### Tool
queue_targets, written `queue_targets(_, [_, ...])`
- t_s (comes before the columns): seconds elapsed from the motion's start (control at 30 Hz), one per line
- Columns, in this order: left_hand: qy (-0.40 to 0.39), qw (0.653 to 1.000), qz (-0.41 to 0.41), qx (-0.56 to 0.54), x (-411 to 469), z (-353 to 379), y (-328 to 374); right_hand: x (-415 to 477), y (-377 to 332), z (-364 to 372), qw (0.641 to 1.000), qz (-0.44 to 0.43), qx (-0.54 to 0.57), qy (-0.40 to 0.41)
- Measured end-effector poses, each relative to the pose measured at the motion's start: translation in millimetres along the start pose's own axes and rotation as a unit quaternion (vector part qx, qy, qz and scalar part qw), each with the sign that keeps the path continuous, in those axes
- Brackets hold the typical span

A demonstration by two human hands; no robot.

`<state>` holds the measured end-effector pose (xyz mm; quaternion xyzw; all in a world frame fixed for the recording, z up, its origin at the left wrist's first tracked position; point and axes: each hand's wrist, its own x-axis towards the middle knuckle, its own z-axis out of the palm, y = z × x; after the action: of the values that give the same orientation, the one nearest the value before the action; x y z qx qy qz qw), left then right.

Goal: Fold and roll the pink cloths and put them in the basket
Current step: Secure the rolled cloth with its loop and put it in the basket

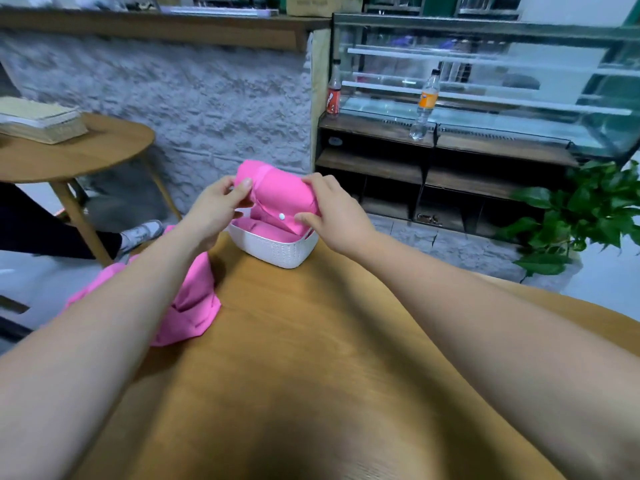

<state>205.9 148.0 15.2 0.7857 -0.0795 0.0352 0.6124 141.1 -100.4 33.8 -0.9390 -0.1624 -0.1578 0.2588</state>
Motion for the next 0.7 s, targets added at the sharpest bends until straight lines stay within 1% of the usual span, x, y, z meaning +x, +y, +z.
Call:
queue_targets(0.07, [0.027, 0.997, 0.005, 0.075, 5.5, -8.4, -10.1, 12.0, -2.3, 13.8, 1.0, -0.008, -0.021, -0.009])
queue_targets(0.13, [0.057, 0.986, 0.01, 0.154, 7.4, -15.5, -19.0, 20.5, -1.6, 28.8, 0.999, -0.014, -0.037, -0.024])
queue_targets(0.23, [0.078, 0.969, -0.002, 0.234, 7.7, -20.2, -31.9, 22.7, 4.5, 48.1, 0.996, -0.029, -0.065, -0.05])
queue_targets(0.3, [0.072, 0.967, -0.012, 0.244, 6.5, -21.1, -40.2, 18.4, 8.9, 57.3, 0.995, -0.029, -0.063, -0.073])
queue_targets(0.37, [0.054, 0.964, 0.002, 0.261, 3.8, -22.6, -45.6, 14.2, 12.6, 62.5, 0.995, -0.022, -0.055, -0.083])
queue_targets(0.5, [0.027, 0.927, 0.091, 0.362, 3.9, -25.6, -59.6, 16.9, 21.2, 65.1, 0.992, -0.017, -0.081, -0.093])
queue_targets(0.63, [0.038, 0.927, 0.079, 0.365, 14.3, -23.6, -57.2, 21.1, 26.7, 64.8, 0.991, 0.022, -0.034, -0.125])
queue_targets(0.7, [0.038, 0.918, 0.067, 0.388, 20.9, -22.8, -52.6, 18.9, 27.3, 59.5, 0.991, 0.039, 0.008, -0.129])
